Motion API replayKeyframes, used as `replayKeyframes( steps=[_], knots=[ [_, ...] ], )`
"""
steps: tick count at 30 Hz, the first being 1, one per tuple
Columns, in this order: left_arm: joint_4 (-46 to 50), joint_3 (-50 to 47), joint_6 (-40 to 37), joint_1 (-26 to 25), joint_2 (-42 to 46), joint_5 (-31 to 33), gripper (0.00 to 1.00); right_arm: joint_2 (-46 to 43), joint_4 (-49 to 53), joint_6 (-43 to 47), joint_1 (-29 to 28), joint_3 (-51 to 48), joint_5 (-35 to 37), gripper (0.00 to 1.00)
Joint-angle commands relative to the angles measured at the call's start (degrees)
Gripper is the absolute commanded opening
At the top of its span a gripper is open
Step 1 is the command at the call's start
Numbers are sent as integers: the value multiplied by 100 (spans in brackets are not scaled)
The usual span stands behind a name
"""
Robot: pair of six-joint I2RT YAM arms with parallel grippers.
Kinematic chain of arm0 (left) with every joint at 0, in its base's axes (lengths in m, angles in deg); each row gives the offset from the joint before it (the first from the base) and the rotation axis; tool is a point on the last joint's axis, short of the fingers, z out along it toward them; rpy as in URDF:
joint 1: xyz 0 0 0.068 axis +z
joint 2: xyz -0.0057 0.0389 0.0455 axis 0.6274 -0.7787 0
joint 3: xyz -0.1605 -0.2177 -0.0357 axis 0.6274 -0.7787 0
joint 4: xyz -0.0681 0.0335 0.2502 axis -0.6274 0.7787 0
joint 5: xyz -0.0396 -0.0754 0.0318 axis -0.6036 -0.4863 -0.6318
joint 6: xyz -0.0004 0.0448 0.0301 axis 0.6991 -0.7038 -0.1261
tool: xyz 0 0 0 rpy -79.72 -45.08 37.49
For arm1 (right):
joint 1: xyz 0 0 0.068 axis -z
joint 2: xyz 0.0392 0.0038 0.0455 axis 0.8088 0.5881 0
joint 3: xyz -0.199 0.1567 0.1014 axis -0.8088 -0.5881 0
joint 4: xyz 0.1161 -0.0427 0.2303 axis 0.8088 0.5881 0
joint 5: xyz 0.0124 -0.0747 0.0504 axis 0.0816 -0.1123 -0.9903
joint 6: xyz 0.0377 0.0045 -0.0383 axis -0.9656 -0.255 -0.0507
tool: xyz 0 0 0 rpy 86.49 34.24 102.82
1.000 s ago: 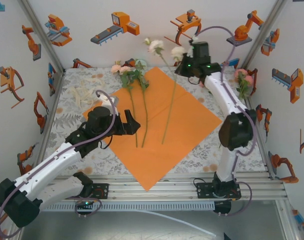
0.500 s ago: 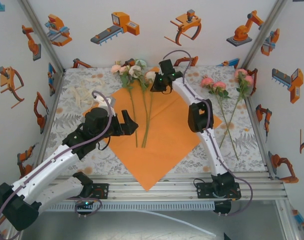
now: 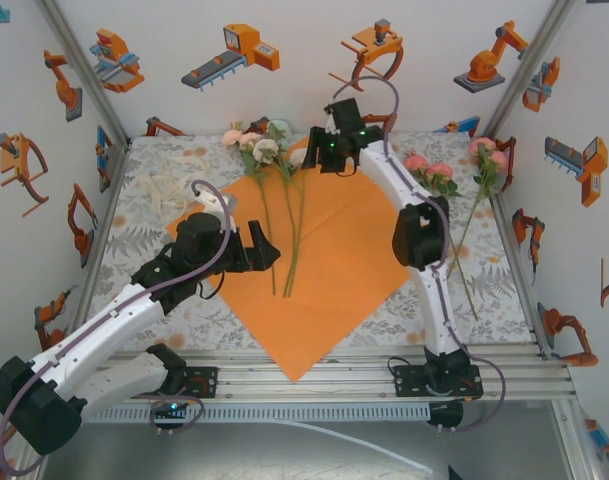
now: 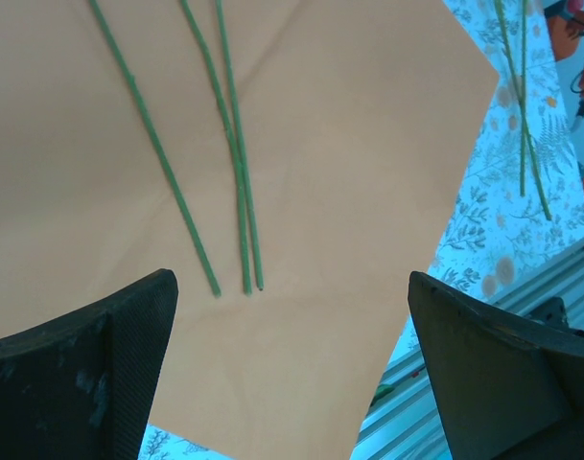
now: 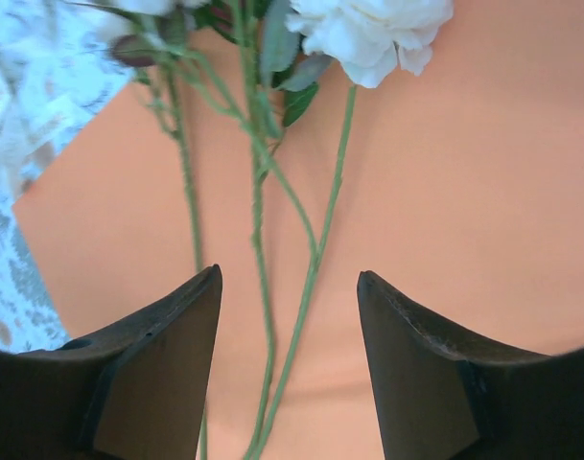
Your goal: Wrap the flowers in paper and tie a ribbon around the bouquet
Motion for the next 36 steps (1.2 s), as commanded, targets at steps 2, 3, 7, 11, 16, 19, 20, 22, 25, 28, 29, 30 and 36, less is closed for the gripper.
replayKeyframes(
  steps=[2, 3, 7, 11, 16, 19, 20, 22, 25, 28, 29, 30, 36],
  knots=[
    [-723, 60, -21, 8, -86, -738, 97, -1573, -49, 737, 320, -956, 667, 56],
    [-829, 51, -6, 10, -124, -840, 97, -1866, -50, 892, 409, -1274, 847, 57],
    [-996, 101, 18, -24, -332, -1021, 97, -2981, -114, 1541, 863, -2632, 1704, 58],
    [-1142, 67, 19, -38, -438, -1173, 97, -3859, -494, 2116, 1531, -4179, 2817, 59],
    [-1131, 102, -17, -47, -580, -1155, 97, -3947, -675, 2209, 2435, -5141, 2775, 60],
    [-1049, 194, -26, -48, -683, -1112, 97, -3402, -456, 2260, 2690, -5031, 2592, 58],
    [-1008, 215, -20, -51, -699, -1076, 97, -3174, -371, 2303, 2740, -4931, 2568, 57],
    [-979, 201, -12, -56, -661, -1034, 97, -2741, -250, 2406, 2789, -4677, 2568, 55],
    [-946, 124, -16, -53, -552, -930, 97, -2132, -67, 2573, 2881, -4194, 2500, 53],
    [-843, 82, -17, -51, -439, -778, 97, -1590, 66, 2558, 3044, -3789, 2076, 49],
    [-823, 77, -16, -44, -404, -747, 97, -1422, 163, 2528, 3087, -3631, 1983, 47],
    [-797, 77, -23, -34, -372, -713, 97, -1274, 266, 2535, 3117, -3508, 1917, 45],
    [-849, 29, 5, -40, -361, -586, 97, -859, 612, 2692, 3128, -3128, 1934, 32]
  ],
)
